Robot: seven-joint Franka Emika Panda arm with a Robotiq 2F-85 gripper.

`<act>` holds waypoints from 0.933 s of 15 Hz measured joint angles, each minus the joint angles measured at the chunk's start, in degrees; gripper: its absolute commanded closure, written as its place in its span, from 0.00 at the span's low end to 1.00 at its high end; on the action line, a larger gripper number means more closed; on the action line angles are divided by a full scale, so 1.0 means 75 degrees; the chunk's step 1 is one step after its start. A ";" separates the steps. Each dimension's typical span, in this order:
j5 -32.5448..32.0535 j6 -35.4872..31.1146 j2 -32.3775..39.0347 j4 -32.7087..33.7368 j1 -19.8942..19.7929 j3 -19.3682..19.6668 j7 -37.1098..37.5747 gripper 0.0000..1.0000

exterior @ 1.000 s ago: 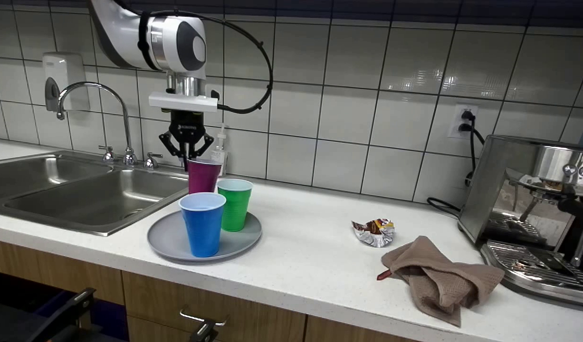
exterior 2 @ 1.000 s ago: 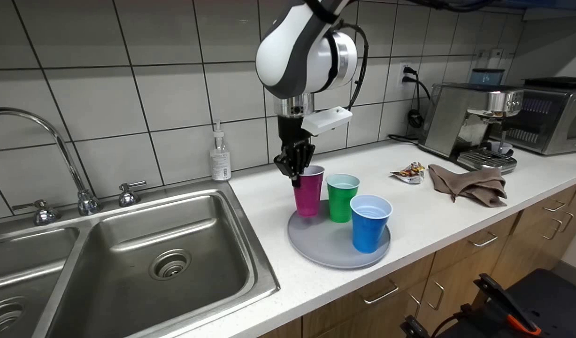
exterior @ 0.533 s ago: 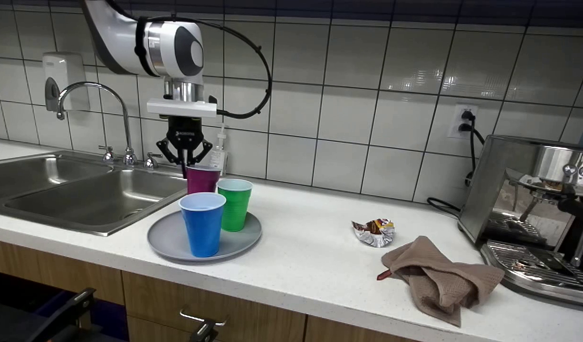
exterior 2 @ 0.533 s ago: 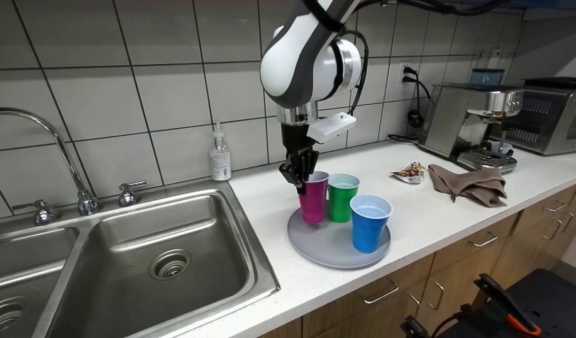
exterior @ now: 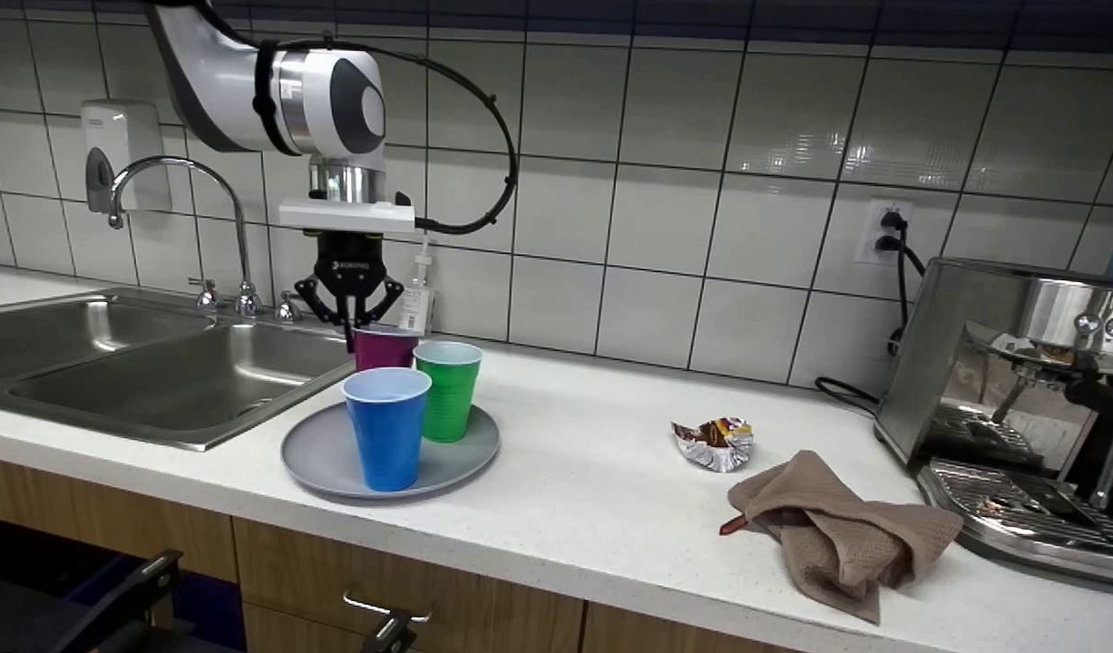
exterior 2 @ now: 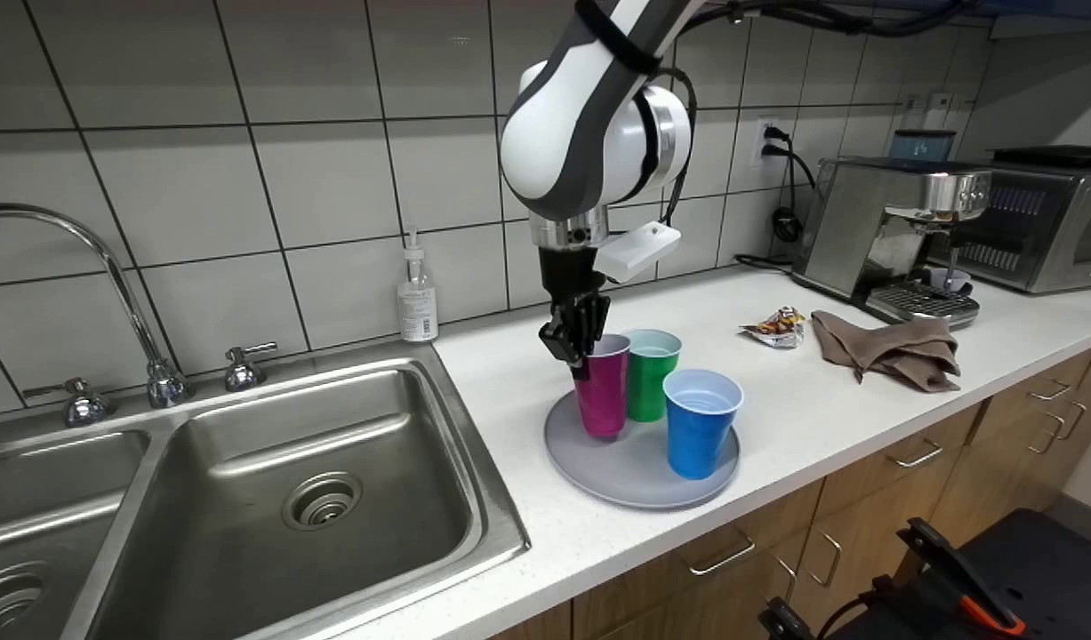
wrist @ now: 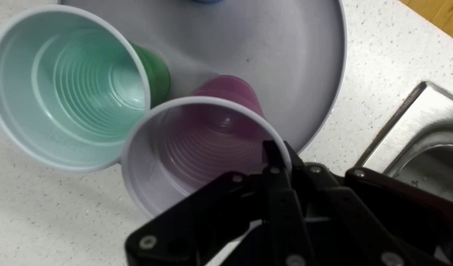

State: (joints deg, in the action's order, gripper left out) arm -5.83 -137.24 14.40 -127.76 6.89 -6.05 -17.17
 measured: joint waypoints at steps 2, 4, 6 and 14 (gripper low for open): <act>-0.0048 -0.0024 -0.0008 -0.0070 0.0000 -0.0003 -0.0046 0.99; -0.0082 -0.0049 -0.0021 -0.0142 0.0000 -0.0012 -0.0112 0.99; -0.0084 -0.0064 -0.0037 -0.0204 0.0000 -0.0026 -0.0223 0.99; -0.0087 -0.0086 -0.0151 -0.0451 0.0000 -0.0135 -0.0566 0.99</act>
State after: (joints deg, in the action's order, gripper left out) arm -6.49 -137.88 13.27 -131.14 6.89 -7.07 -21.41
